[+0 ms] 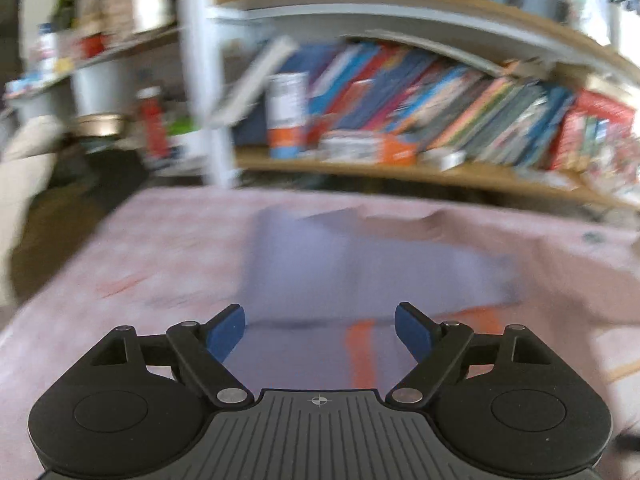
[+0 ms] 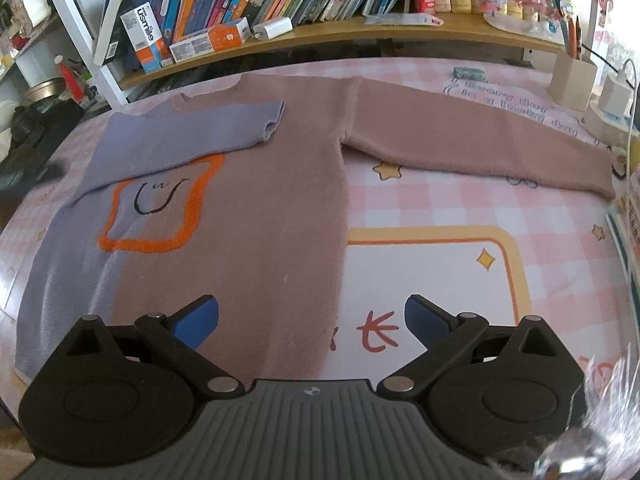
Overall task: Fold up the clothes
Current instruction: 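Move the left gripper to the lavender side edge and grasp it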
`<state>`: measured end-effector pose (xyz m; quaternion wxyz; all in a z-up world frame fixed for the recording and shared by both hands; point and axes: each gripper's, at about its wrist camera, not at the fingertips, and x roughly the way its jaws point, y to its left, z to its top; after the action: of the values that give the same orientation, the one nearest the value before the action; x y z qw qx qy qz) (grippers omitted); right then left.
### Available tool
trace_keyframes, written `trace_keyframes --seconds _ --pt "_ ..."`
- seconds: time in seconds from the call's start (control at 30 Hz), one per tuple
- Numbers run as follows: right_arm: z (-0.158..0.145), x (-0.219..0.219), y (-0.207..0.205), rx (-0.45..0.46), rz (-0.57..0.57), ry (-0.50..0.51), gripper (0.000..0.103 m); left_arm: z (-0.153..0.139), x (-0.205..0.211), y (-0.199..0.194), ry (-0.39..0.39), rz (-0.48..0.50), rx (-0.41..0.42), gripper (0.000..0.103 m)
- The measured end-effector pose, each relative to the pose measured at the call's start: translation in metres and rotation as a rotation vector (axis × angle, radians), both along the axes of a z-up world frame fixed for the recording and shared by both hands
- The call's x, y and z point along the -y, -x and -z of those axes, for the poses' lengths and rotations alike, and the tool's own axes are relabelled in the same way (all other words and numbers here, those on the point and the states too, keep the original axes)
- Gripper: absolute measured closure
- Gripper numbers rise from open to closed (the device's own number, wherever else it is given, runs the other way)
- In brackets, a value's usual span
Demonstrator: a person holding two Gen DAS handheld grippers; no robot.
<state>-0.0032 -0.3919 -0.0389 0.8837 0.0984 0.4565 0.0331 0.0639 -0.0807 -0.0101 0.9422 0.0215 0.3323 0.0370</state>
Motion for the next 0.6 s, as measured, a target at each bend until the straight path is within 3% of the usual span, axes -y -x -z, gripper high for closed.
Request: trace_keyframes --seconds 0.07,0.13,0.4,0.47,0.53,0.6 --pt "0.003 -0.001 0.001 -0.012 0.001 -0.006 0.003 0.006 -0.021 0.015 -0.035 -0.046 -0.033 0.023" --pt "0.006 -0.003 0.001 -0.025 -0.001 -0.005 0.004 0.014 -0.039 0.023 -0.045 -0.062 -0.082 0.034" --pt "0.01 -0.017 0.005 -0.05 0.03 0.027 0.009 0.042 -0.074 0.018 -0.055 -0.096 -0.17 0.039" --pt "0.011 -0.021 0.007 -0.057 0.049 0.036 0.018 0.049 -0.08 0.014 -0.044 -0.076 -0.198 0.043" --pt "0.012 -0.025 0.009 -0.07 0.073 0.041 0.03 0.054 -0.084 0.014 -0.006 -0.067 -0.211 0.053" --pt "0.012 -0.029 0.013 -0.07 0.088 0.062 0.041 0.056 -0.087 0.015 0.033 -0.053 -0.218 0.056"
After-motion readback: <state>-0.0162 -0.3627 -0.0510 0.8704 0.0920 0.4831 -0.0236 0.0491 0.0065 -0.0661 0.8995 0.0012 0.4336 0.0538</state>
